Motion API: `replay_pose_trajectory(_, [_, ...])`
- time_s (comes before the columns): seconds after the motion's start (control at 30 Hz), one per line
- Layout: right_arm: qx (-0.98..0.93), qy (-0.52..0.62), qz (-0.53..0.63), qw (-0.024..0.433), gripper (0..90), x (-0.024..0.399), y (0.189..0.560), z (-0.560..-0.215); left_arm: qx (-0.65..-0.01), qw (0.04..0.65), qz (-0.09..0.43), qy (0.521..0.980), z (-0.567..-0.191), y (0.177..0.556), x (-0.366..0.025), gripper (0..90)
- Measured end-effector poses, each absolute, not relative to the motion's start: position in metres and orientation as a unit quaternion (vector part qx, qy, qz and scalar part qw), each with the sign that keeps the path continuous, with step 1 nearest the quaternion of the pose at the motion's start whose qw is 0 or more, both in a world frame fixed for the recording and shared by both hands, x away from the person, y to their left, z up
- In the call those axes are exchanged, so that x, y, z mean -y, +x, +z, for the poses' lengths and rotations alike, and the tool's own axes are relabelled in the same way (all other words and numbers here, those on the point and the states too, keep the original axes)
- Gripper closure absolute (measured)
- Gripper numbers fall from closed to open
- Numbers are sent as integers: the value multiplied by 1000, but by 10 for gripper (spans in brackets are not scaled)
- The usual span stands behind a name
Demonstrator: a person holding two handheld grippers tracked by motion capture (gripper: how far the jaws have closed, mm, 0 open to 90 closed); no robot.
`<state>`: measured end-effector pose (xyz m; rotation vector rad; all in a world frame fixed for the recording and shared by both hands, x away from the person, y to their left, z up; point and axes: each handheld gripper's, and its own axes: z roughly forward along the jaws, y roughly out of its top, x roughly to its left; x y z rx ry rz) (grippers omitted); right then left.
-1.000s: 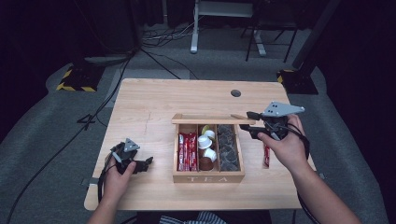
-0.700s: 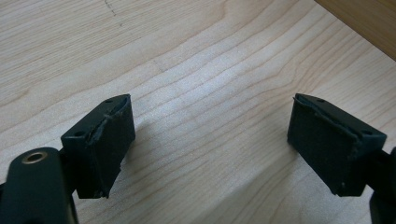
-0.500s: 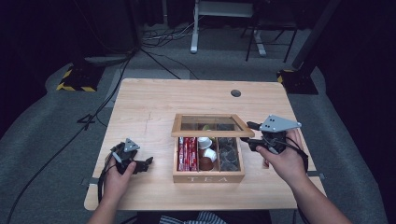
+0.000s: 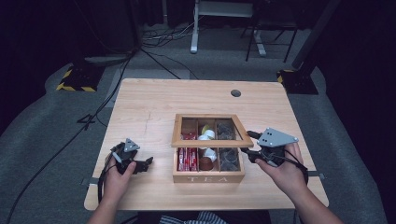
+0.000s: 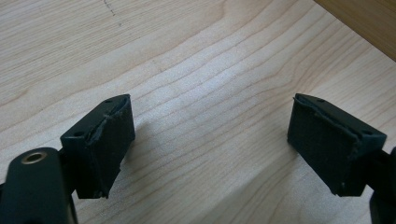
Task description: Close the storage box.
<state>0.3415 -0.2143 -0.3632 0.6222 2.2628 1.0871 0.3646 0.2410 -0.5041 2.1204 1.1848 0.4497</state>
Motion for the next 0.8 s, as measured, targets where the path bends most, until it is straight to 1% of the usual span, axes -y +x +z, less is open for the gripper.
replay_pose_trajectory(0.3, [-849,218,390,283,427,212,328,-376,-452,327,172,812,-504,366,-239,123])
replay_pose_trajectory(0.8, [-862,210,371,273,394,215,317,-400,-452,328,172,812,-505,367,-239,120])
